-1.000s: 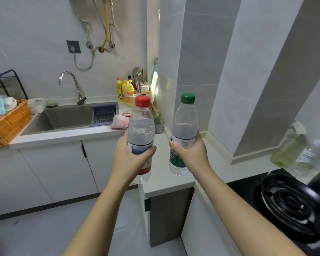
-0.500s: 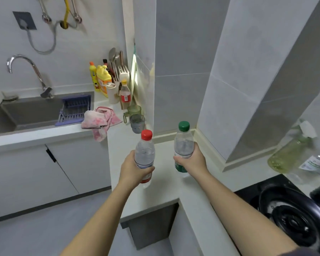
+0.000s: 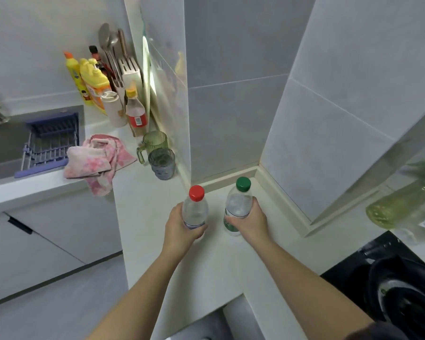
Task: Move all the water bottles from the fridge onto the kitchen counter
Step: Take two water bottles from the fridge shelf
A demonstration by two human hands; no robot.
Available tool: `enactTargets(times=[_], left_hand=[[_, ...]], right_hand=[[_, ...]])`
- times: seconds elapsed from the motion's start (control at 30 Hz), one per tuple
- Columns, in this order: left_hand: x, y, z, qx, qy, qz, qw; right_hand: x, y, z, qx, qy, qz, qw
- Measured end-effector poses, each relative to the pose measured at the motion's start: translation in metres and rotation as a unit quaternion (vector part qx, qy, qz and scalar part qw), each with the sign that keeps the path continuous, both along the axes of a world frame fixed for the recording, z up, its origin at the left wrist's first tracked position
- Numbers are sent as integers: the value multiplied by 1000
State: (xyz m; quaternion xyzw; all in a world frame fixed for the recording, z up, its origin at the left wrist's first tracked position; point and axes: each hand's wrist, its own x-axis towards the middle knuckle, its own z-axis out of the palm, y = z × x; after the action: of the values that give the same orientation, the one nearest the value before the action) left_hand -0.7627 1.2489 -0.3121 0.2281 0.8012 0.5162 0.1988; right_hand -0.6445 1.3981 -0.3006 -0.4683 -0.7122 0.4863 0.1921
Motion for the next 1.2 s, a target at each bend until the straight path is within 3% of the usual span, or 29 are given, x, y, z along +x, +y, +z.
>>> enactTargets(times=[0.13,0.33,0.63,0.83,0.97,1.2], left_hand=[[-4,5,-7,7,2,-16,1000],[-7,6,-28,-63,56,-29,996],[-23,101,-35,-75,35,-47,996],[-27,151,-34,-125,87,-66,986],[-29,175,-30,-197,94,-90,972],[-31,194,-33,-191,81,-85,975]], right_hand=[[-5,5,-15,-6,11,-18,1000],[-3,10,-42,25,-26,-26,999],[-22,96,-44,70,-97,-57,991],[-29,138,-48,112,-122,-52,985],[-34,151,-65,112,-139,-46,983],[-43,172,-89,93,-141,-74,983]])
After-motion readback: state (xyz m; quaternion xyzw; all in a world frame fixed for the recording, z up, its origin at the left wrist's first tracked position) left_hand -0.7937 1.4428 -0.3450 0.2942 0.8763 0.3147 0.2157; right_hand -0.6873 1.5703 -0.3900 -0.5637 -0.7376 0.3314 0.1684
